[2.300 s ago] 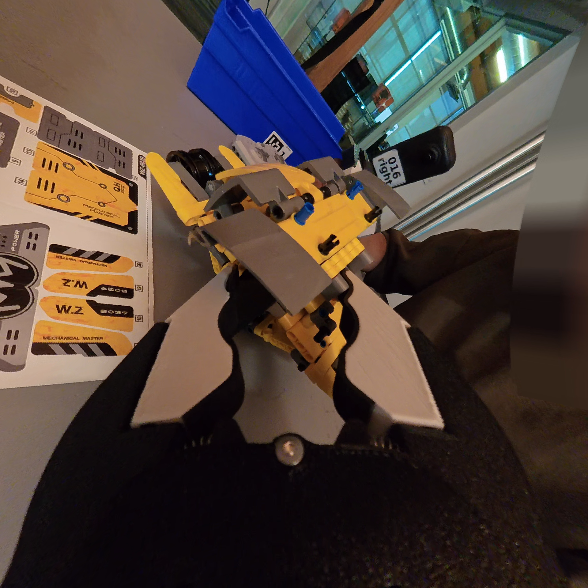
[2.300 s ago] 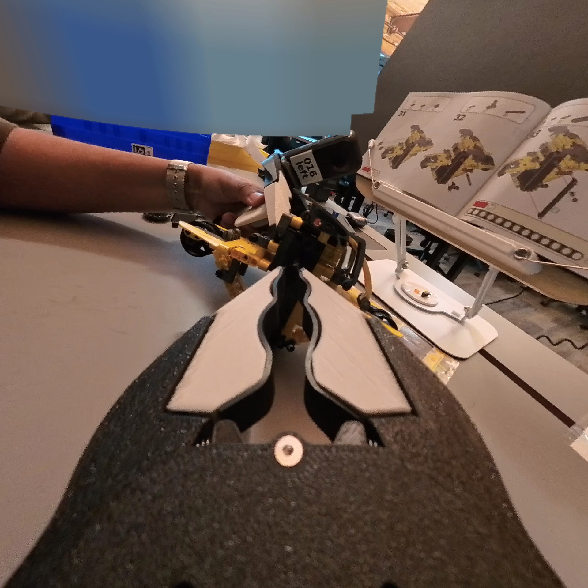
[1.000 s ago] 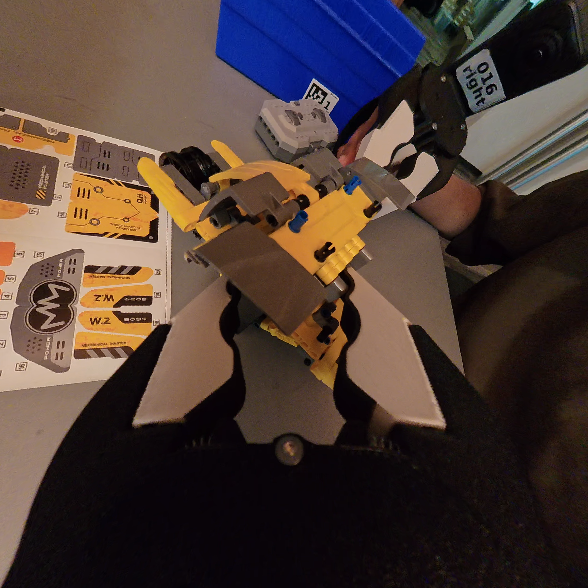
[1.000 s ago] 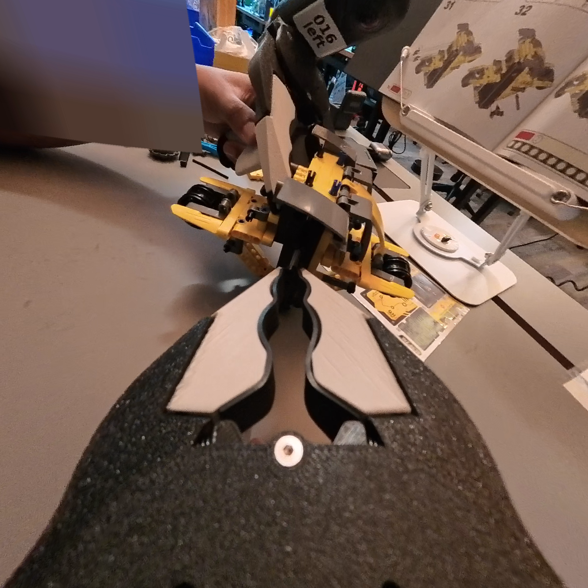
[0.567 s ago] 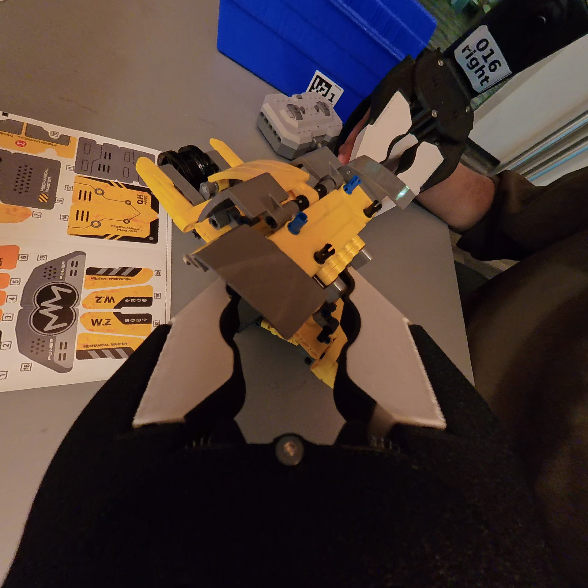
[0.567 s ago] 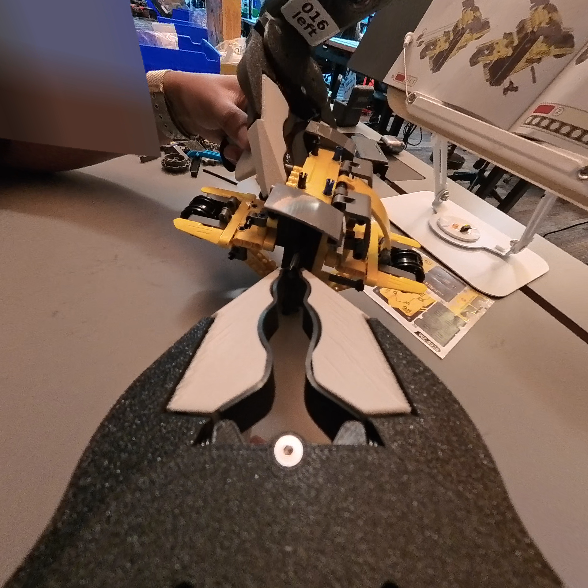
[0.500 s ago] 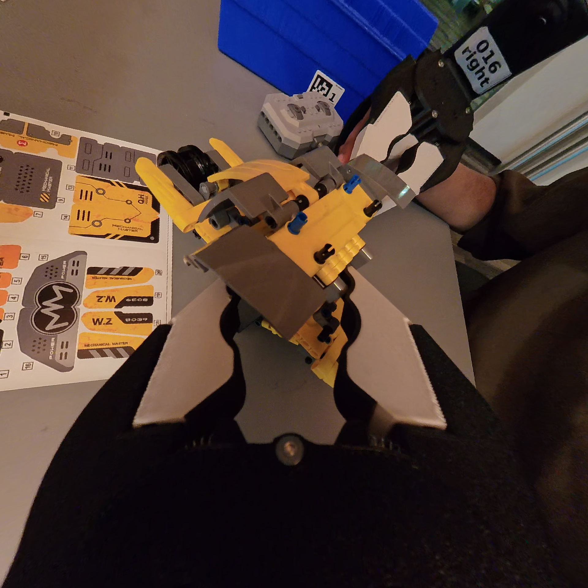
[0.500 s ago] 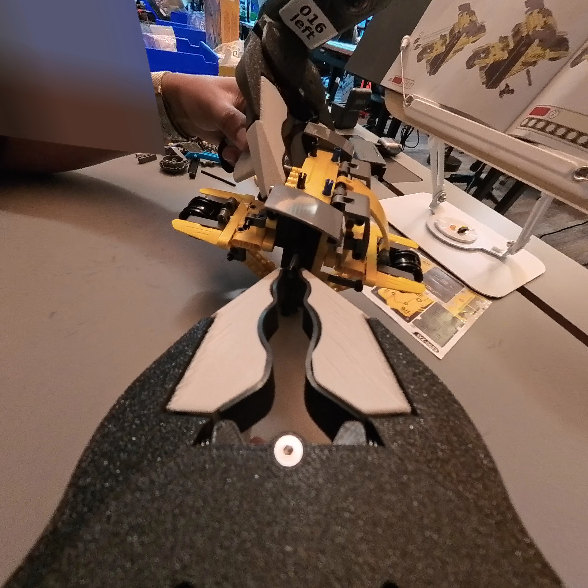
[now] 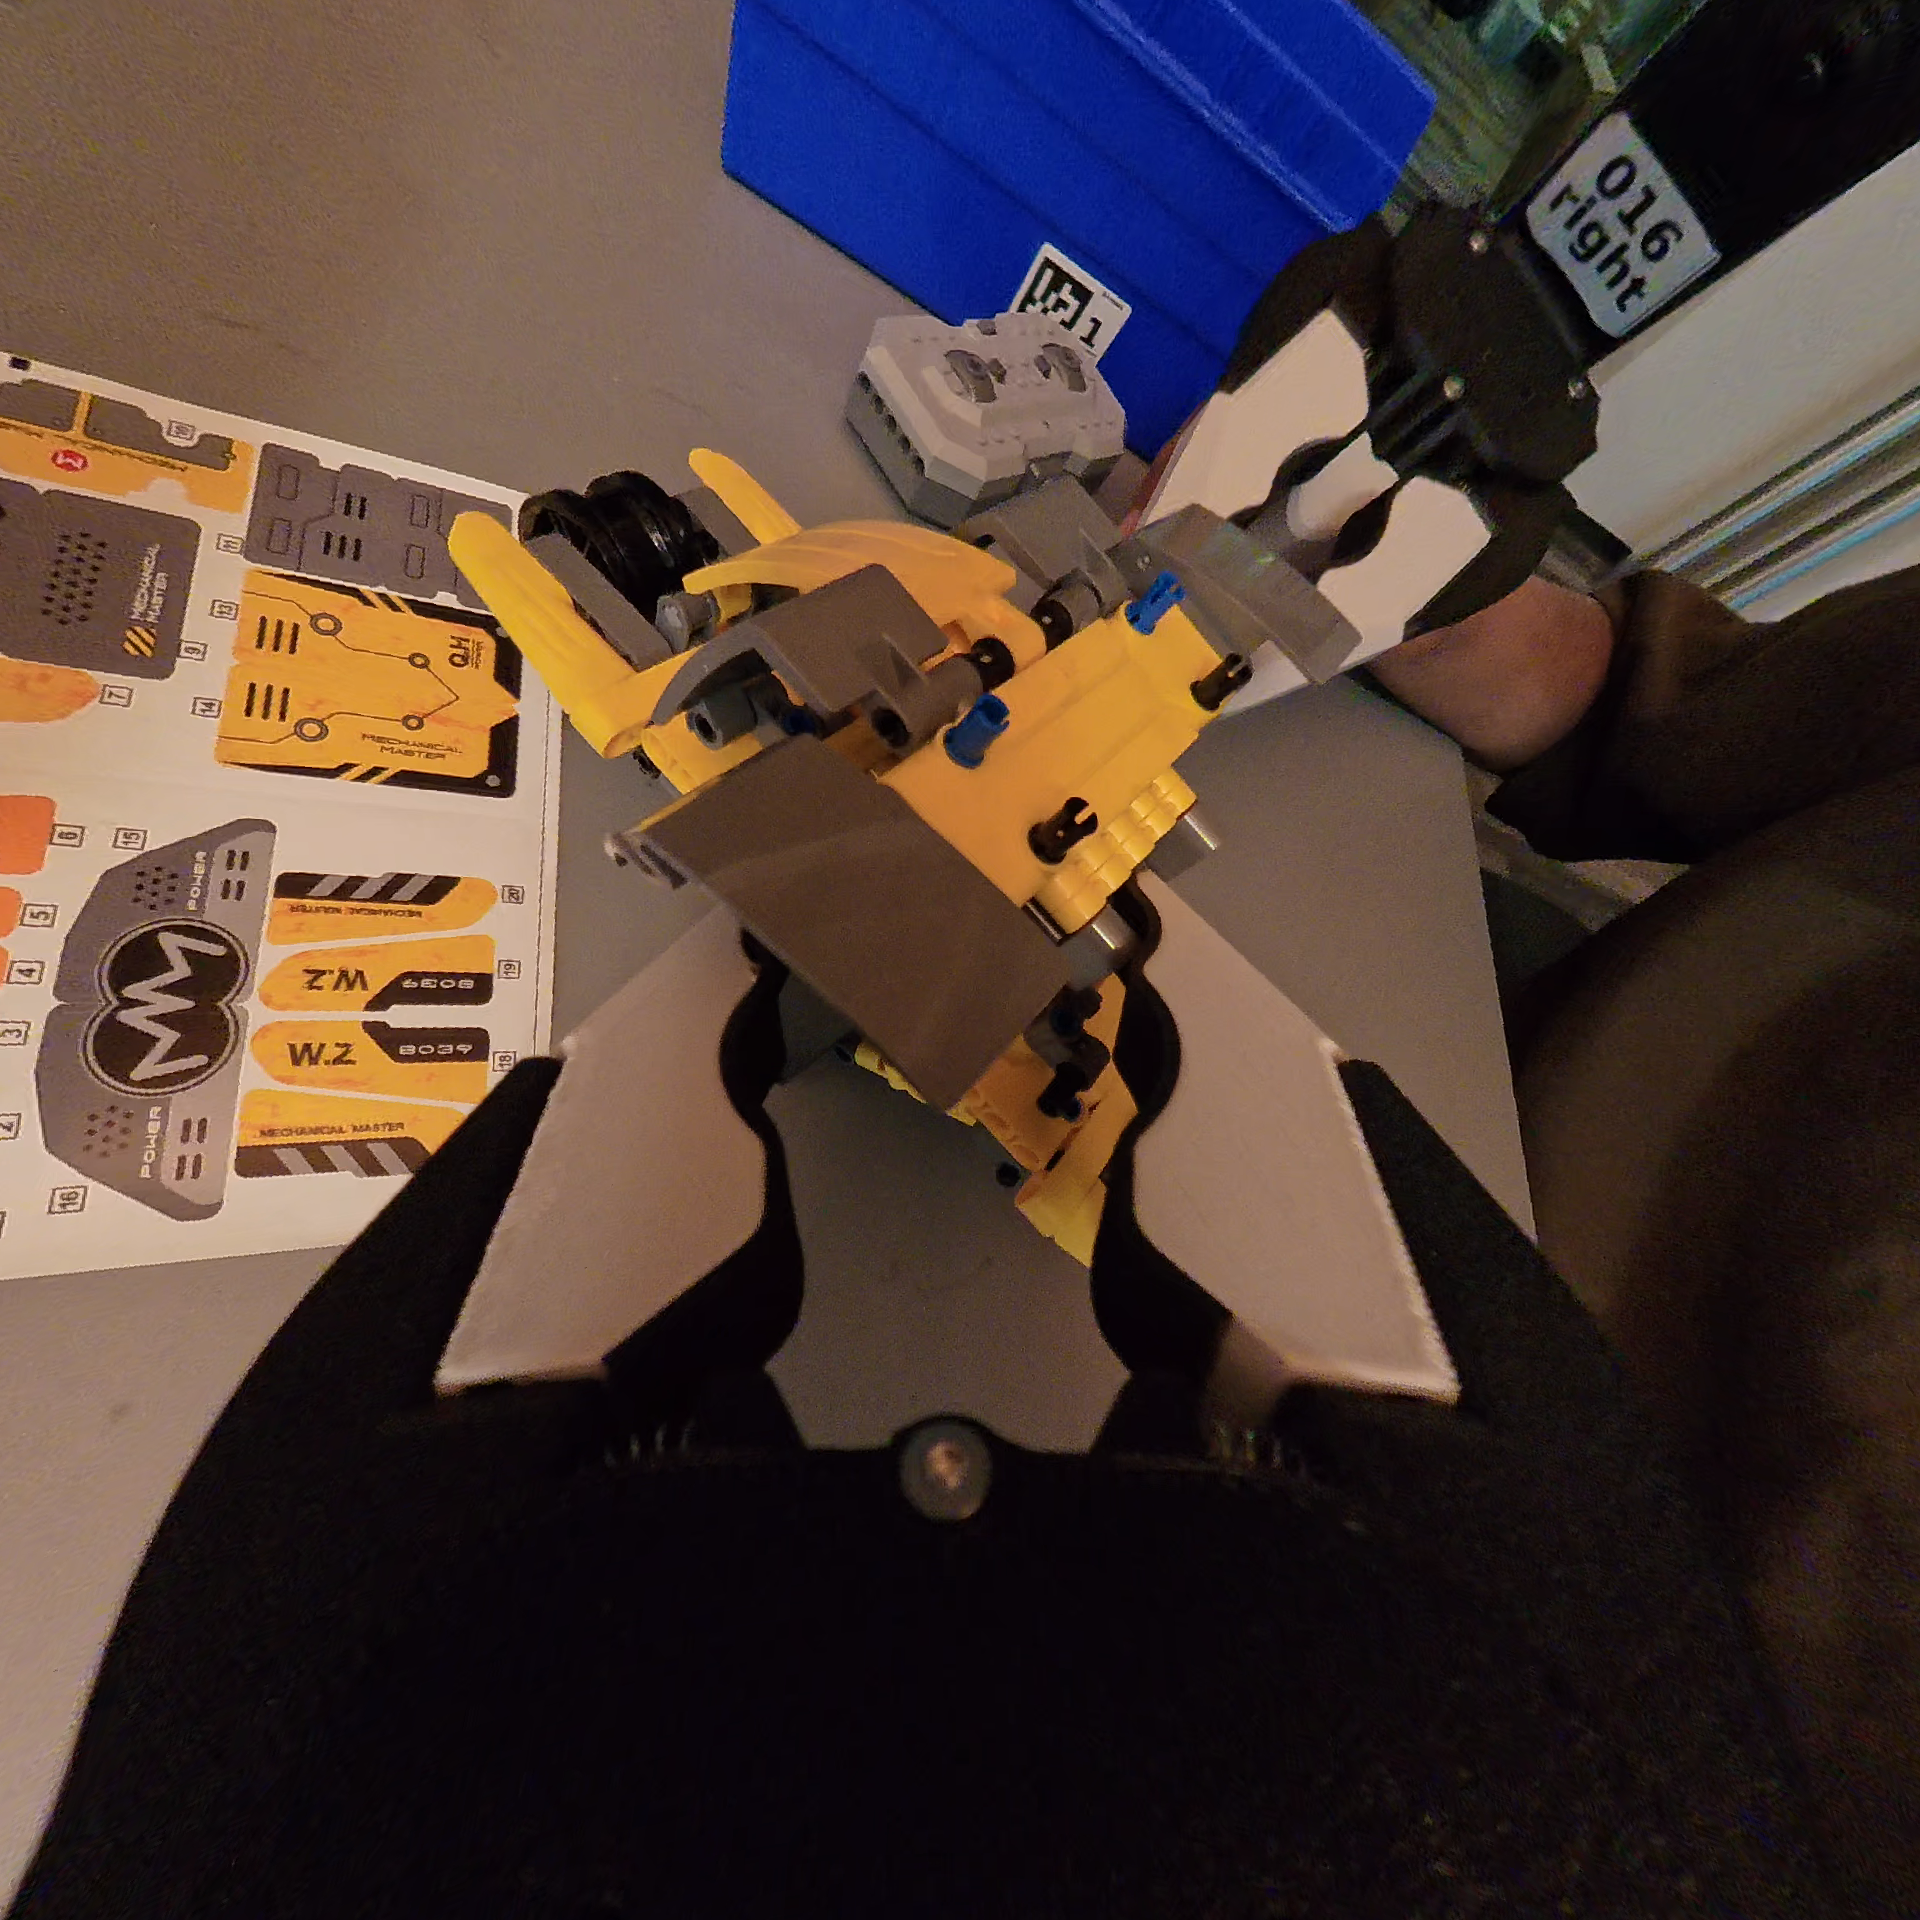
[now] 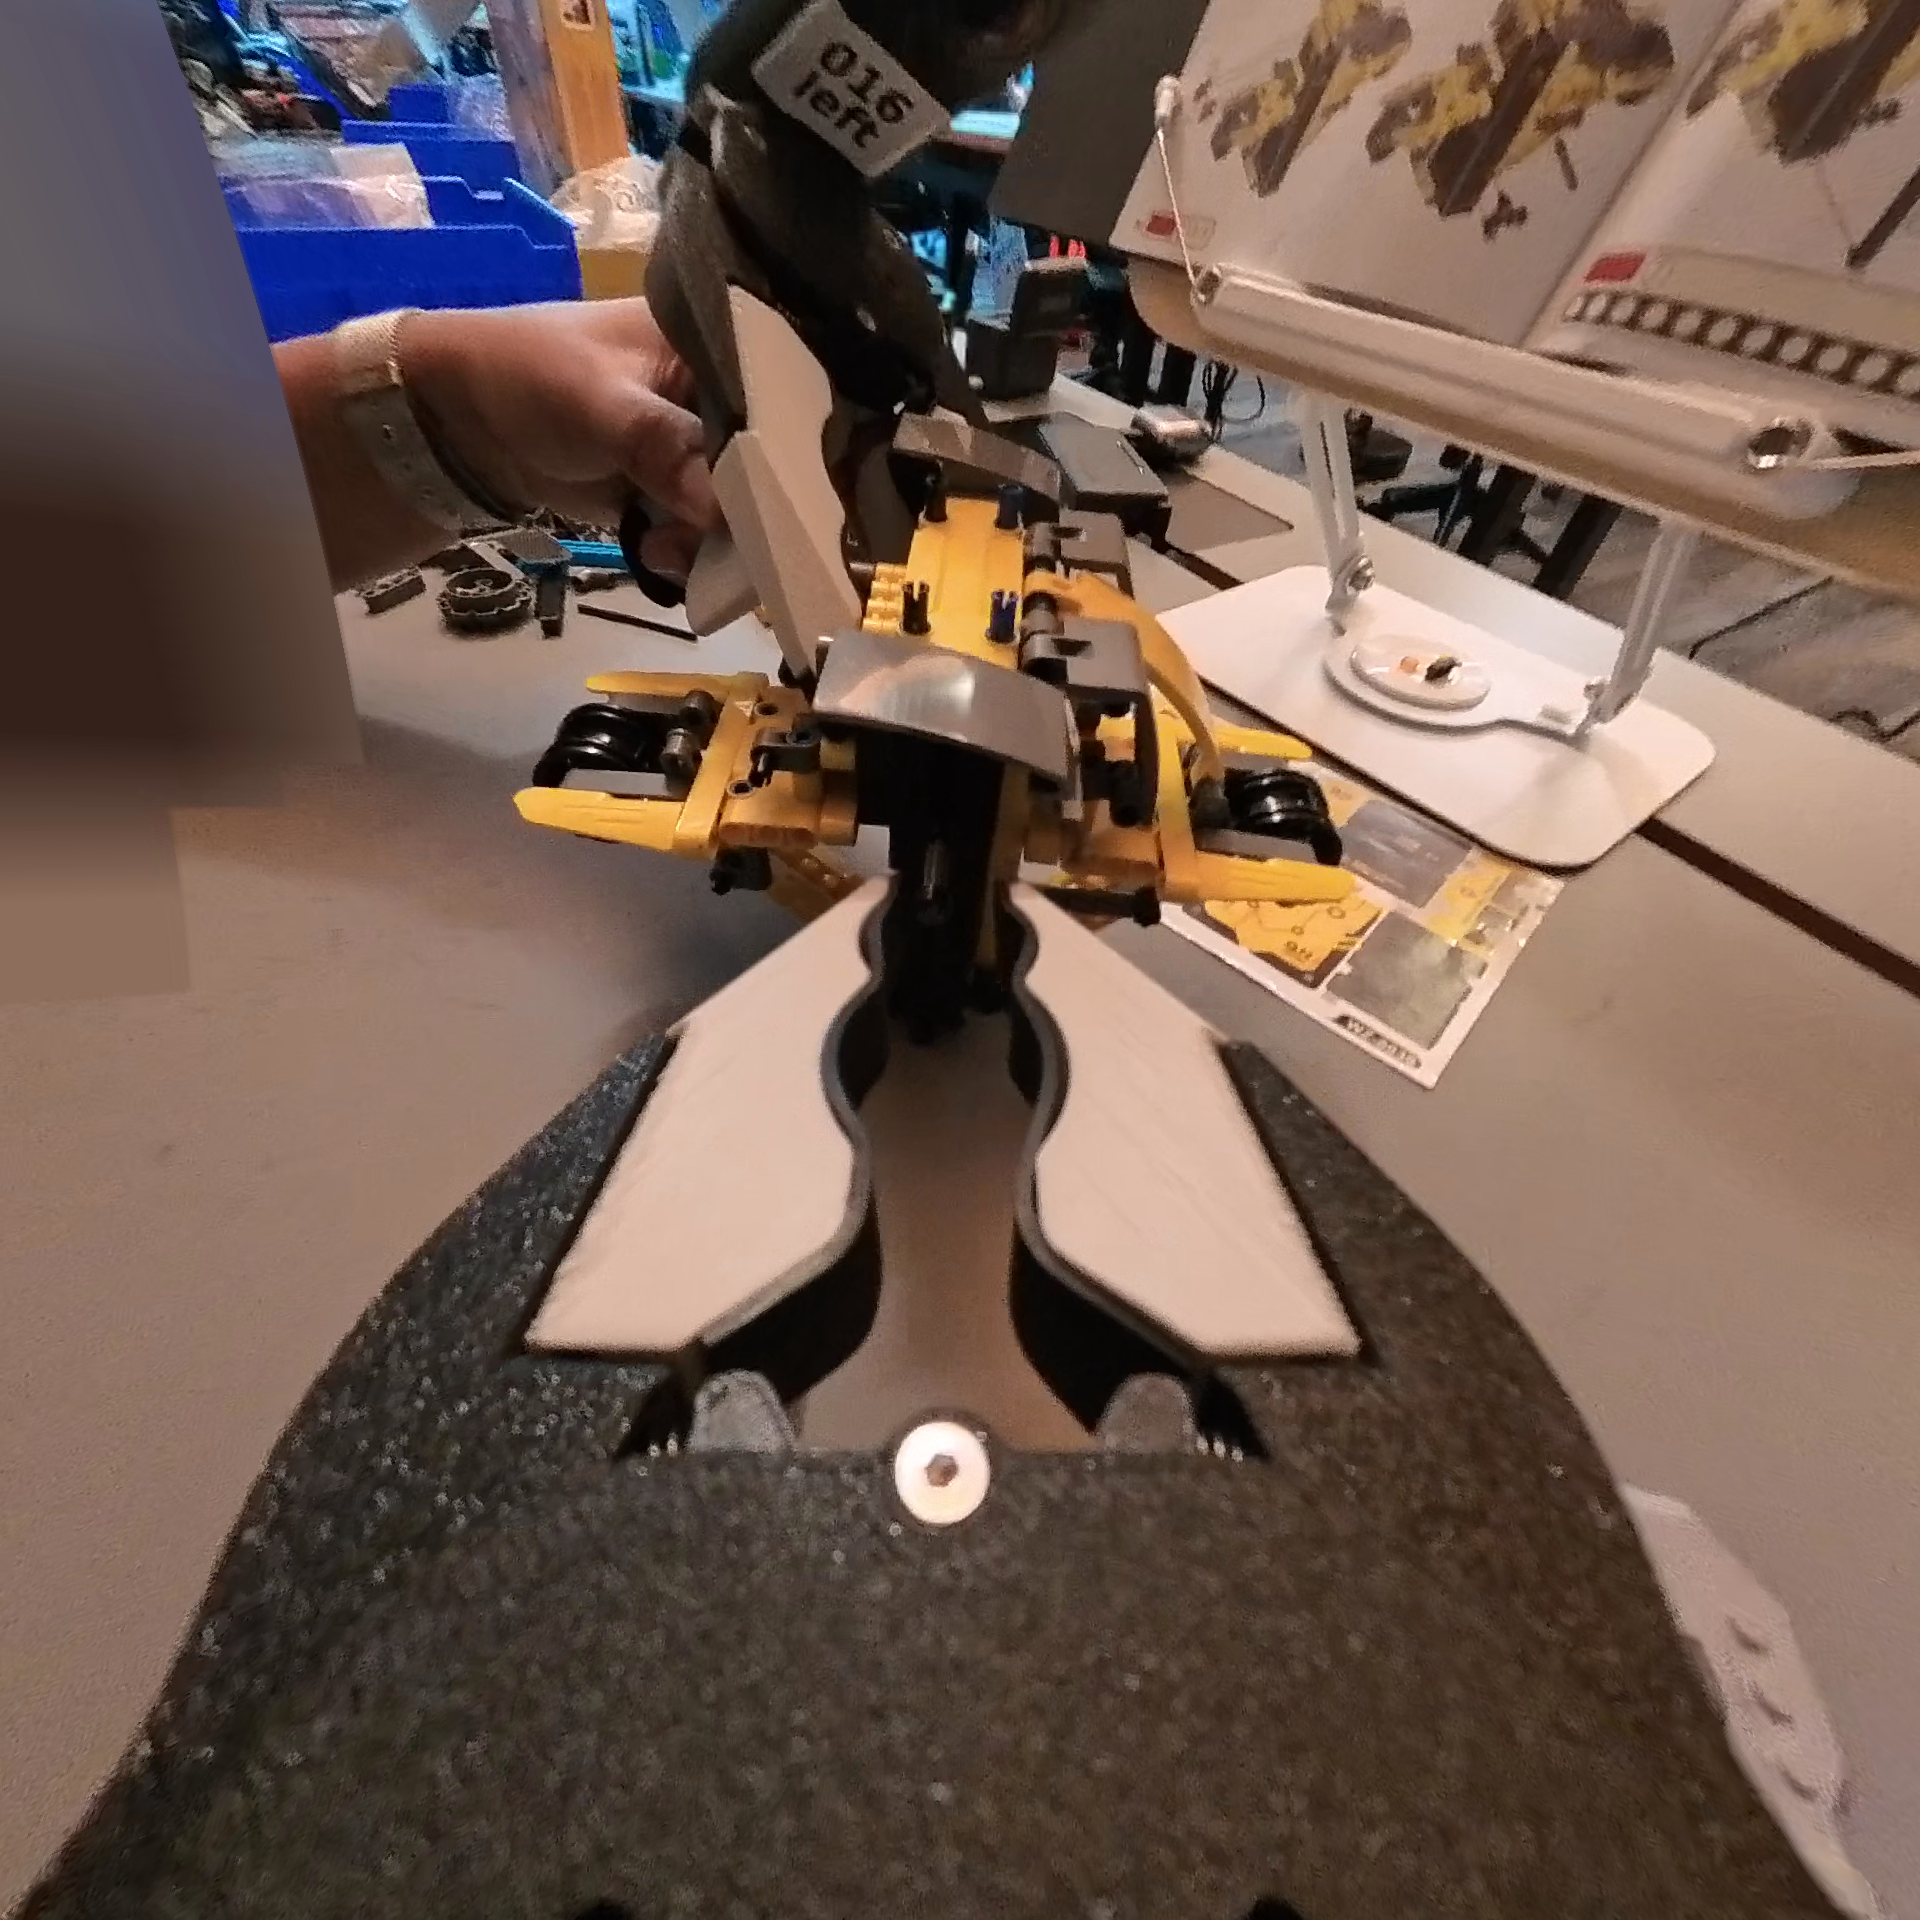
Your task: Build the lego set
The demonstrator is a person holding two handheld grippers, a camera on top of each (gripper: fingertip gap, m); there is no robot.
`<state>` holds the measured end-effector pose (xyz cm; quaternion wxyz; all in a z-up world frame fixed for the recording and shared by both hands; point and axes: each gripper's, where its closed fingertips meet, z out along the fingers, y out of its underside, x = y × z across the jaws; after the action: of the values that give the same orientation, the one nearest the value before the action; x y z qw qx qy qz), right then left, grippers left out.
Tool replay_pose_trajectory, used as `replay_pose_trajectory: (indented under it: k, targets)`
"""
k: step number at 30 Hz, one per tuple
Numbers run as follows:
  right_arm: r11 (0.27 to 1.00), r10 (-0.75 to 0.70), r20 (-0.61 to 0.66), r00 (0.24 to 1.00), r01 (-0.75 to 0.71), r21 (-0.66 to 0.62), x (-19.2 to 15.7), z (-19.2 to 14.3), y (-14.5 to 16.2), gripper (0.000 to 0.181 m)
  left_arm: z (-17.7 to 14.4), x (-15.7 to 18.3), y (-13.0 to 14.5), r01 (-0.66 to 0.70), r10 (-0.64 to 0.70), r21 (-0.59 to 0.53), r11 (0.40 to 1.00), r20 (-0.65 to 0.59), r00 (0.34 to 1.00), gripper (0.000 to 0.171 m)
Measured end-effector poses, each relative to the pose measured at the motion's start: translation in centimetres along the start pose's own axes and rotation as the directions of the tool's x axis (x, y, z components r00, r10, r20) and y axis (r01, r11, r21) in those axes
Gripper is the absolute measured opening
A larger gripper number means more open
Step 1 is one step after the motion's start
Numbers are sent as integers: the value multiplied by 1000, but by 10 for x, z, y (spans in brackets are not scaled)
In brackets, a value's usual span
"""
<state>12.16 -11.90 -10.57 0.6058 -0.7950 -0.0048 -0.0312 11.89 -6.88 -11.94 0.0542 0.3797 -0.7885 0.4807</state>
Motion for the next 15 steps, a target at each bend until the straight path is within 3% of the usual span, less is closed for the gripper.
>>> replay_pose_trajectory:
  k: [15]
  targets:
    - [996, -43, -38, 998, 40, -75, -3, 0, 6, 7, 0, 0, 0, 11, -11, 1, 1000, -2, 1000, 57]
